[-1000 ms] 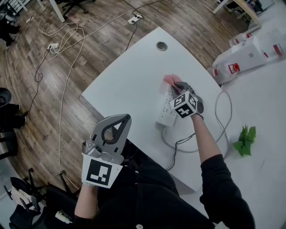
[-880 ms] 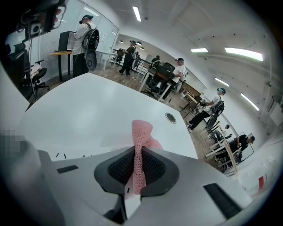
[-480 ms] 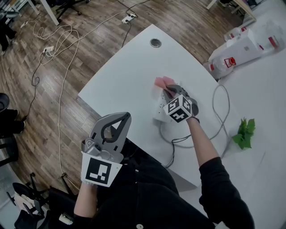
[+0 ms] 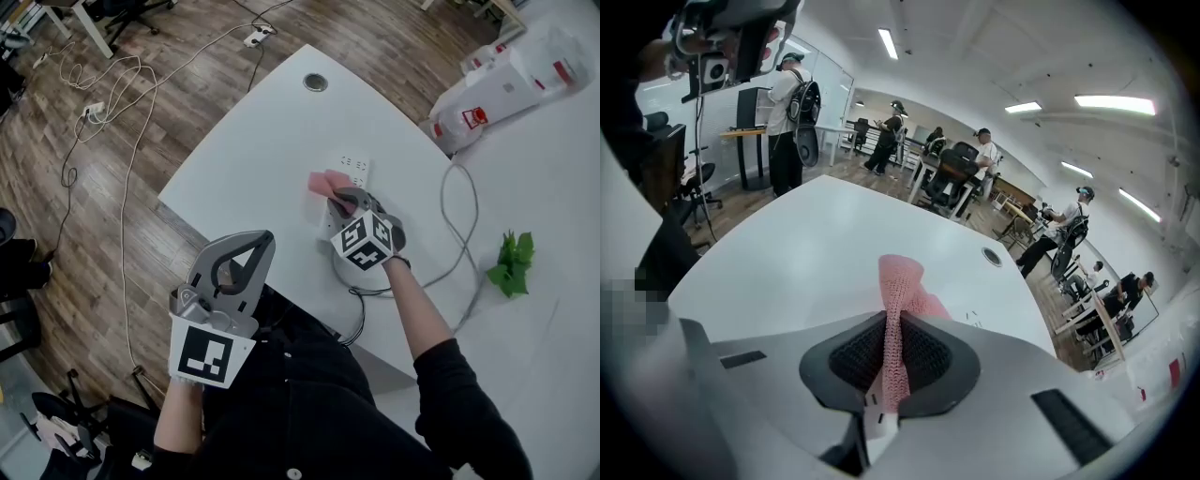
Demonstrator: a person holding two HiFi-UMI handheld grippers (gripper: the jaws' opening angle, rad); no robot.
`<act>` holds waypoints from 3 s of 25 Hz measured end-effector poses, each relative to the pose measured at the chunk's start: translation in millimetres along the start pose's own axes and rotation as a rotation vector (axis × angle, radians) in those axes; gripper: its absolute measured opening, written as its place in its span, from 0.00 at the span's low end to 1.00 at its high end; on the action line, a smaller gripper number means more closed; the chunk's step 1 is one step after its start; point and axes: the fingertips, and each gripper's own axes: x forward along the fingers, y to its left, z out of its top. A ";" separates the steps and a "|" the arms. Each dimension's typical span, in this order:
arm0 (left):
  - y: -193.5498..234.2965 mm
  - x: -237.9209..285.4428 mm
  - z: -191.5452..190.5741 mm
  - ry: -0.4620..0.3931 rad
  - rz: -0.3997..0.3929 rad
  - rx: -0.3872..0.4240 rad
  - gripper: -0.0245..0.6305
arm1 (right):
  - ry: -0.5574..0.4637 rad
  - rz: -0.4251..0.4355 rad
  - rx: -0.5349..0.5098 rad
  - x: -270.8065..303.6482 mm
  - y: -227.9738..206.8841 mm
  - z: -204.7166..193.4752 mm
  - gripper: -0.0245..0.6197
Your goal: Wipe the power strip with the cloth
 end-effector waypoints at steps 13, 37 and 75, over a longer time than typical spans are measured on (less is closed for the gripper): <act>-11.5 -1.3 6.0 -0.023 -0.048 0.008 0.06 | -0.037 0.057 -0.003 -26.4 66.6 0.1 0.12; -31.0 24.0 29.0 -0.075 -0.162 0.069 0.06 | -0.117 -0.134 0.256 -86.4 47.1 -6.1 0.12; -58.0 64.4 75.0 -0.163 -0.299 0.180 0.06 | -0.361 -0.517 0.412 -251.3 -14.8 45.2 0.12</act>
